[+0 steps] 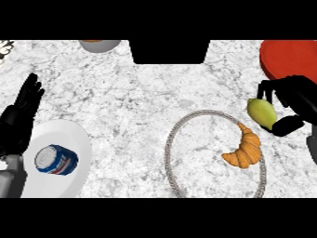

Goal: Pick the lemon from the placemat and place it in the bowl

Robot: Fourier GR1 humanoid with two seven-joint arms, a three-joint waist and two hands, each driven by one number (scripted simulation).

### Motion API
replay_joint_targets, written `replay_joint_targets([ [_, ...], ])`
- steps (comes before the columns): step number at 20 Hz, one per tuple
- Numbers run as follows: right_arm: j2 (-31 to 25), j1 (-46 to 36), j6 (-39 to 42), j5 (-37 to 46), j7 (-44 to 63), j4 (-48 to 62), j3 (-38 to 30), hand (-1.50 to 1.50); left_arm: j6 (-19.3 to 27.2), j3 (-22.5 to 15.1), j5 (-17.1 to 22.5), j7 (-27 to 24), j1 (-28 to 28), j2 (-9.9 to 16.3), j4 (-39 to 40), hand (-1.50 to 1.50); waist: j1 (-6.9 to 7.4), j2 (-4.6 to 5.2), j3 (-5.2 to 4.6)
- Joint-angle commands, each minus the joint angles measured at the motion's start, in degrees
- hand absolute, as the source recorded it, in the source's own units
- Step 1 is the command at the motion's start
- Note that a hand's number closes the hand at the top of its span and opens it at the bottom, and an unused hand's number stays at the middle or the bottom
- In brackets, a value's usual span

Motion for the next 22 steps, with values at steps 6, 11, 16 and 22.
replay_joint_targets([
  [6,-2.62,-5.81,4.78,-14.69,5.09,-9.12,-16.95,1.50,-2.08,1.41,0.51,-0.82,1.13,1.06,0.42,0.00,-0.04,-0.09,0.01],
  [11,-6.71,-13.49,6.29,-14.40,6.82,0.62,-19.24,1.50,-2.36,2.61,0.44,1.37,-2.46,0.80,0.77,0.00,0.75,0.21,0.03],
  [16,-8.56,-17.74,3.10,-15.92,-0.91,15.54,-21.79,1.50,-1.66,0.80,-2.11,-3.09,-2.79,-2.06,5.34,0.00,0.88,0.45,0.04],
  [22,-9.97,-26.75,-3.87,-13.24,-8.91,37.72,-22.36,1.50,-2.31,0.07,-1.92,-0.04,-0.79,-2.06,-0.24,0.00,2.43,0.79,0.10],
])
